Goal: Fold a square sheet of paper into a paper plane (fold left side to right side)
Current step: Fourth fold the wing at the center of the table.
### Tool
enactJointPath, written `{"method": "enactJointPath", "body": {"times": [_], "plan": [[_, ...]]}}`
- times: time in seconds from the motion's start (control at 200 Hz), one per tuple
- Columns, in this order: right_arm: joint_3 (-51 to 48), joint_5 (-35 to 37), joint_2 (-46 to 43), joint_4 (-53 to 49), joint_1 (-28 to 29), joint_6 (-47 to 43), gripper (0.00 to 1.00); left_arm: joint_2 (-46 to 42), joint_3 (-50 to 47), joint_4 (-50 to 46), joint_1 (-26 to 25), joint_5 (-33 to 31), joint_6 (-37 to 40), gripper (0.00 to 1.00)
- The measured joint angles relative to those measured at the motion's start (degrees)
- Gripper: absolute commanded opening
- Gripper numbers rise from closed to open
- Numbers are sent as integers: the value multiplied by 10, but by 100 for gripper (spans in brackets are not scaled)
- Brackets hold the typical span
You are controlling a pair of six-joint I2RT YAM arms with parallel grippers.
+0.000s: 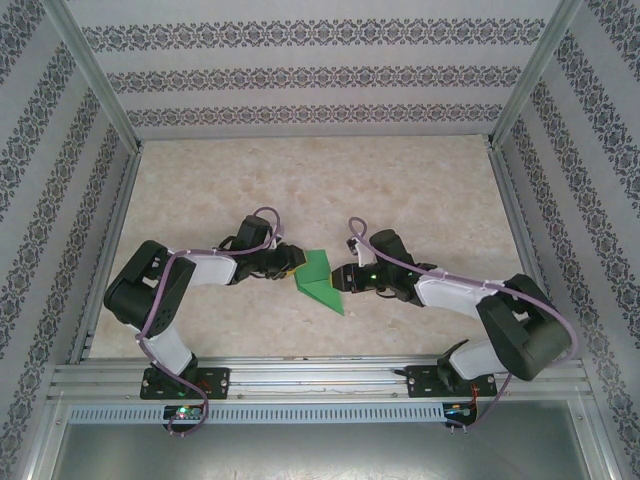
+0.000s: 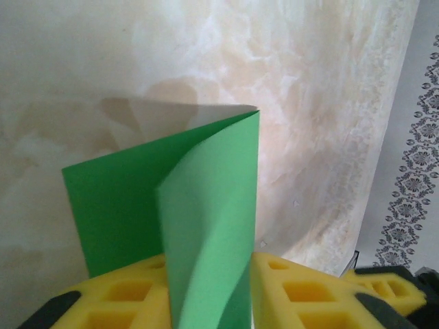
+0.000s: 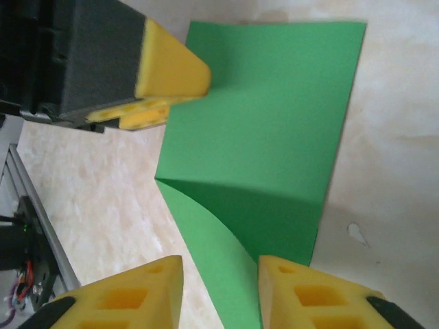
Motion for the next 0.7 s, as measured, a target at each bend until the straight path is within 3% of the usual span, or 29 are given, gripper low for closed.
{"method": "enactJointPath", "body": {"times": [0.215,0.385,0.535,0.699], "plan": [[2,103,-115,-95,17,-25,51,-4,8,0,-5,4,0,27],[16,208,-183,-186,99,-54,50,-17,12,0,-5,4,0,26],[34,298,-167,-232,194,-67,50,-20,18,0,-6,4,0,27],[69,378,-80,-256,270,-71,52,-20,25,0,-11,7,-2,26]]}}
